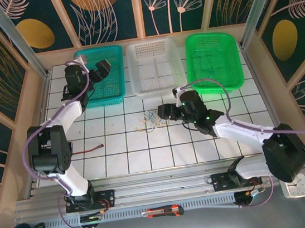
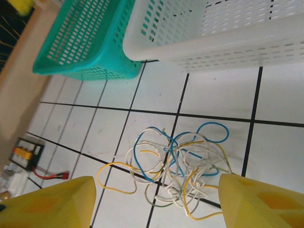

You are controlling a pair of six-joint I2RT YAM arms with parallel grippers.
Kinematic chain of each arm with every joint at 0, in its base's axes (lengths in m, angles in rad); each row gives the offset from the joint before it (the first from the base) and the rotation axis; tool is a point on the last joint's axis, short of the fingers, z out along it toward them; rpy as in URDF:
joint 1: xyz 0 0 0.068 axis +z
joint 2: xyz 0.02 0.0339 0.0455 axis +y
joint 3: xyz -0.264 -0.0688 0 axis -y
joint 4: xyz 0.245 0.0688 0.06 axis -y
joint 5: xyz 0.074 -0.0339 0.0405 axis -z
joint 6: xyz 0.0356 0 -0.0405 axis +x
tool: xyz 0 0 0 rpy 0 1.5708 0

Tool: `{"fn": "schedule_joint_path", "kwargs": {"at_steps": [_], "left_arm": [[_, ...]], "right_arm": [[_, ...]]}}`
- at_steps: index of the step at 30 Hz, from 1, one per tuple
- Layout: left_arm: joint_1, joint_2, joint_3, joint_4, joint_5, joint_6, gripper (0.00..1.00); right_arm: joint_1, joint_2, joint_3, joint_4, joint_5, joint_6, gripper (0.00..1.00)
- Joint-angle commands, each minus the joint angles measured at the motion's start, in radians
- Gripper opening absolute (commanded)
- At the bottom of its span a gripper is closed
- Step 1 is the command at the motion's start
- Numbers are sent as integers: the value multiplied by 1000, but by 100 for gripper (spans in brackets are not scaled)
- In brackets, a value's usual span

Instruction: Untangle the cables

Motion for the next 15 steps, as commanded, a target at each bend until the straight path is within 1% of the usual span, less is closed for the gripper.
{"fn": "schedule_joint_path", "kwargs": {"at_steps": [1,3,6,10,12,15], "left_arm": [[2,-93,-76,52,127,-37,98],[-2,-153,-167,121,161,-93,99],[-29,-243,-311,184,175,-157,99],[-109,-373,-501,237,123,-226,99],[-162,-426,-599,274,85,-283,99],[-211,-480,-726,348,45,-378,99]], "right_arm": [[19,70,71,-18,56,-66,68],[24,118,101,-14,74,-73,67],[29,184,144,-9,87,-76,65],[47,265,183,14,85,-67,63],[63,308,195,26,100,-63,62],[74,366,205,35,113,-55,61]]}}
